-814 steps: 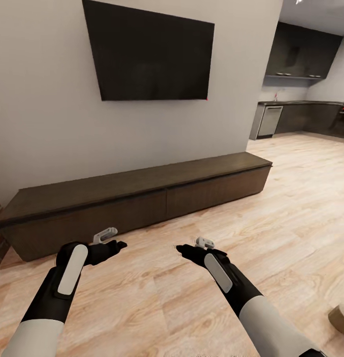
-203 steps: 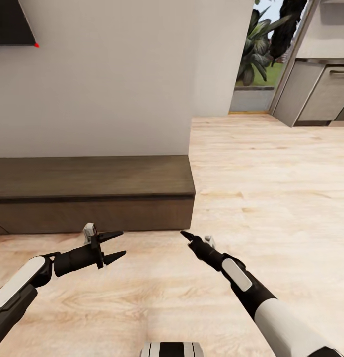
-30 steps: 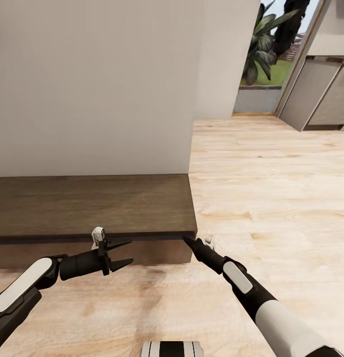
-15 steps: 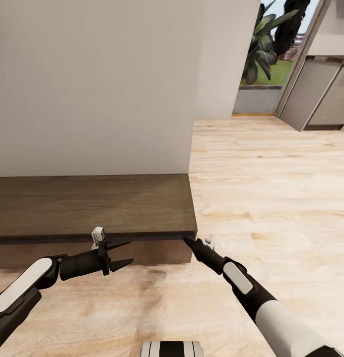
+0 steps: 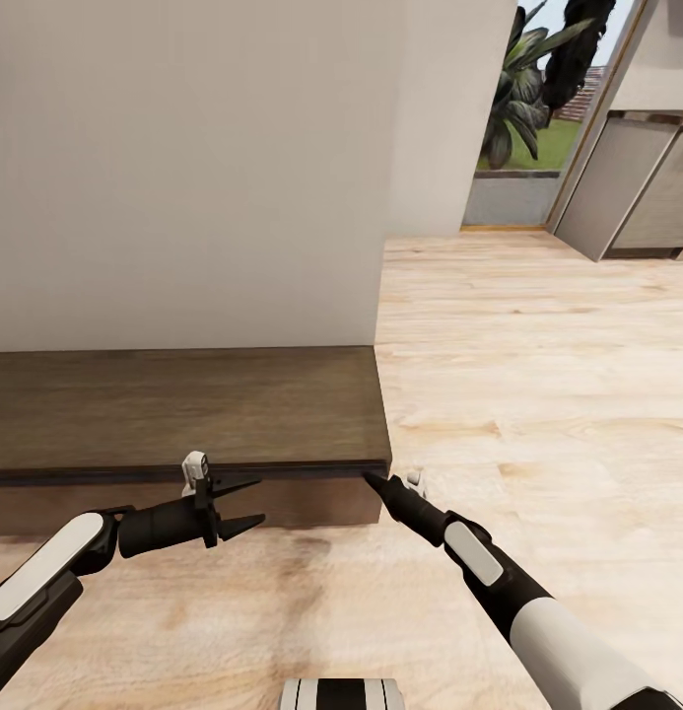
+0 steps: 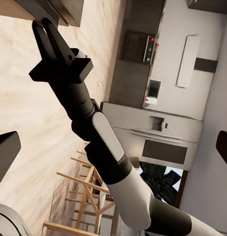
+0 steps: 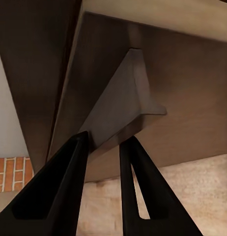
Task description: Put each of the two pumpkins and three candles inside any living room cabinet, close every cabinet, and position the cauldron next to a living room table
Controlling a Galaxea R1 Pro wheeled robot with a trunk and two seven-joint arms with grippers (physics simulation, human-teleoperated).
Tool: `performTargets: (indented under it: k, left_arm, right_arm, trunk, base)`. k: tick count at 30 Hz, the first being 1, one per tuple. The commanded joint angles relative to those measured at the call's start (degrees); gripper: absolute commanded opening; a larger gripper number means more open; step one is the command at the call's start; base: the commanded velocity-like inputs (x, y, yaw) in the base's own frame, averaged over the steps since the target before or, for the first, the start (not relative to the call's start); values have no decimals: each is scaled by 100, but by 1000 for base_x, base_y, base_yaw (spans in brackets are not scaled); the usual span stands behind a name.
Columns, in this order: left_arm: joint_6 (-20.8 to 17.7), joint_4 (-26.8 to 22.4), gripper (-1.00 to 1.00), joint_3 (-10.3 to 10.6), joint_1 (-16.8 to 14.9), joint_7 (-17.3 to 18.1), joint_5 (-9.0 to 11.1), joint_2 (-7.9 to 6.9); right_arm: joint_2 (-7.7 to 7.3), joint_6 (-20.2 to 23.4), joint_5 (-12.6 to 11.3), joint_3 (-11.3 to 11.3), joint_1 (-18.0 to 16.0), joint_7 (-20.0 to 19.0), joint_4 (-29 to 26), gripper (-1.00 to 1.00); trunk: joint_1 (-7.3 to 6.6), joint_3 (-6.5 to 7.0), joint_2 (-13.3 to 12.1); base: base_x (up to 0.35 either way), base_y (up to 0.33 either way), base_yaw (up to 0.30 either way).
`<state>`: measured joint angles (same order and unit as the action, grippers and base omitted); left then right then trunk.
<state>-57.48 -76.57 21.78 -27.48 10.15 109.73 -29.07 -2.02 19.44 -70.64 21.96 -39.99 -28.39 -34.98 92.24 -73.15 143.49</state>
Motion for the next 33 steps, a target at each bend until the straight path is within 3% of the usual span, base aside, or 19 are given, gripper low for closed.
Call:
performTargets:
  k: [1,4,5,9,15,29,30,33]
  left_arm:
    - [0,2,100,10,-3,58,-40,-6]
    - [0,2,100,10,-3,58,-40,-6]
    - [18,10,100,46,28,77,-8,-16]
    - [18,18,100,57,146,81,47,-19]
    - [20,19,100,58,277,75,173,-11]
    - [18,19,100,58,278,75,181,-11]
    - [21,19,100,58,278,75,181,-11]
    - [18,14,100,60,278,75,181,-11]
  right_arm:
    - [-9,42,-187,-122,-9,-31,-218,-100]
    - [-9,54,-187,-122,-9,-53,-219,-100]
    - [-40,49,-89,-13,-9,-58,-23,-100]
    - [-68,54,39,48,-9,-46,-27,-100]
    - [-83,45,-82,56,-9,7,-35,-100]
    - [-73,43,-100,42,-9,26,-35,-100]
    - [-104,43,-100,-438,-9,26,-35,-100]
    - [-105,43,-100,-438,-9,25,-35,-100]
  trunk:
    - [-2,-3,3]
    - [-2,-3,3]
    - [-1,-4,3]
    - [-1,-4,3]
    - [-1,-4,3]
    - [-1,-4,3]
    - [-1,-4,3]
    - [-1,-4,3]
  base:
    - [0,0,0]
    - [0,0,0]
    - [0,0,0]
    - [0,0,0]
    - [0,0,0]
    - [-13,0,0]
    - [-10,0,0]
    - [-19,0,0]
